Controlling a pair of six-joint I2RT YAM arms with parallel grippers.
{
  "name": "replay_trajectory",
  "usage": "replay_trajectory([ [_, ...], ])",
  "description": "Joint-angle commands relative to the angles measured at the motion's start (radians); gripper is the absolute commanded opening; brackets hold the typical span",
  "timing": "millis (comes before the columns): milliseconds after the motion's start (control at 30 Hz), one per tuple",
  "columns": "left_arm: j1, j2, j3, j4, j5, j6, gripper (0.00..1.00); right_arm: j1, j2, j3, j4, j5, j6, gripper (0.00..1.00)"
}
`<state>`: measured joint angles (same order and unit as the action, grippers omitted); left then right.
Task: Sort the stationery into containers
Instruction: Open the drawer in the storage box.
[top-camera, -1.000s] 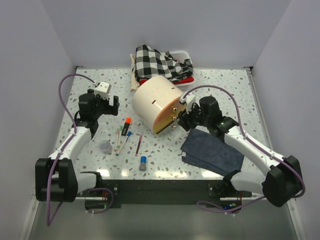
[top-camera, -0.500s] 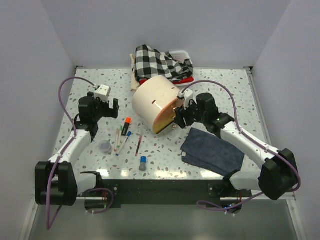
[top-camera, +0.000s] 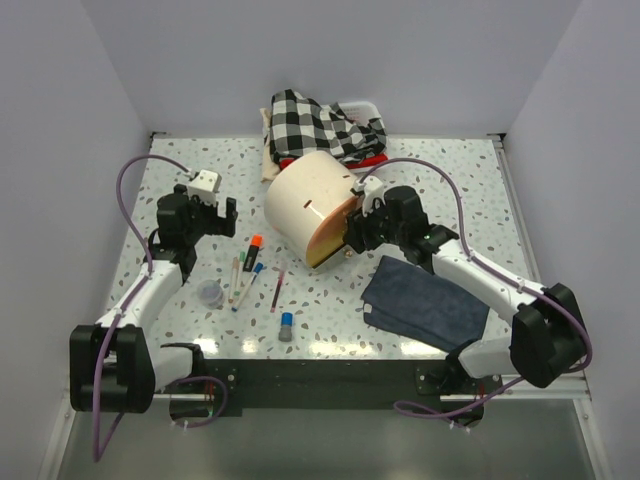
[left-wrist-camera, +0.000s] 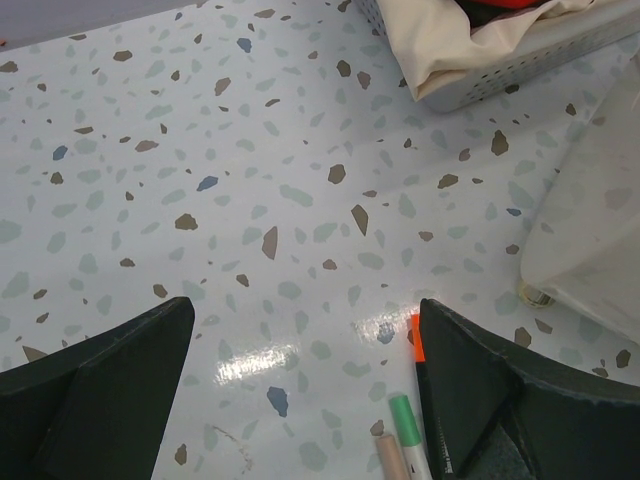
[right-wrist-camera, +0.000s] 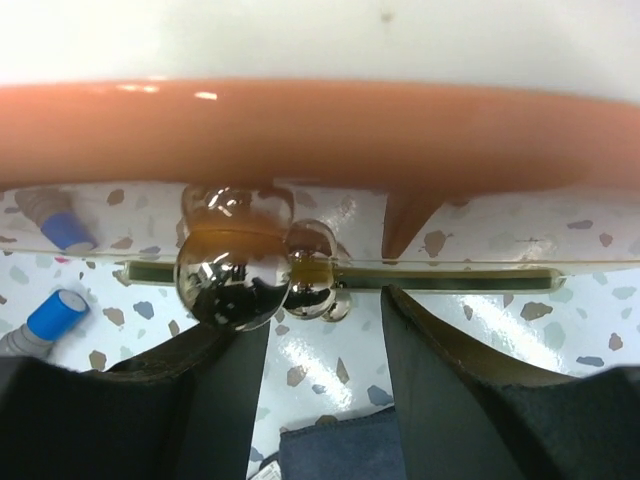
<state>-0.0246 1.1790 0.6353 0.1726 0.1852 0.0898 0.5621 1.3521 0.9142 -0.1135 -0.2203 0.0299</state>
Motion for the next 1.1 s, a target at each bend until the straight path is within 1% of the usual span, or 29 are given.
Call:
replay_trajectory([
  [0, 0.006, -0.021, -0.008, 0.059, -0.01, 0.005, 1.0, 0.005, 0.015, 0.035, 0.066, 0.041, 0.03, 0.47],
  [133, 0.006, -0.019, -0.006, 0.059, -0.012, 0.007, 1.0, 0.004, 0.01, 0.026, 0.057, 0.042, 0.027, 0.42],
  [167, 0.006, -0.019, -0.006, 0.057, -0.012, 0.008, 1.0, 0.005, 0.009, 0.025, 0.054, 0.038, 0.025, 0.37],
  [267, 0.006, -0.024, -0.008, 0.051, -0.01, 0.008, 1.0, 0.004, -0.013, 0.017, 0.028, 0.029, 0.021, 0.27],
  [400, 0.006, -0.027, -0.009, 0.048, -0.009, 0.007, 1.0, 0.004, -0.063, 0.008, -0.038, 0.03, 0.001, 0.22],
  [633, 0.006, -0.021, -0.008, 0.053, -0.001, 0.004, 1.0, 0.005, -0.152, -0.023, -0.152, 0.007, -0.024, 0.2],
  [667, 0.006, -0.021, -0.006, 0.053, -0.001, 0.005, 1.0, 0.005, -0.174, -0.028, -0.179, 0.006, -0.056, 0.2],
  [833, 0.008, -0.019, -0.005, 0.051, 0.005, 0.005, 1.0, 0.005, -0.238, -0.075, -0.254, 0.015, -0.099, 0.2],
  [1067, 0.006, -0.021, -0.006, 0.041, 0.013, 0.005, 1.0, 0.005, -0.303, -0.106, -0.321, 0.022, -0.136, 0.2],
])
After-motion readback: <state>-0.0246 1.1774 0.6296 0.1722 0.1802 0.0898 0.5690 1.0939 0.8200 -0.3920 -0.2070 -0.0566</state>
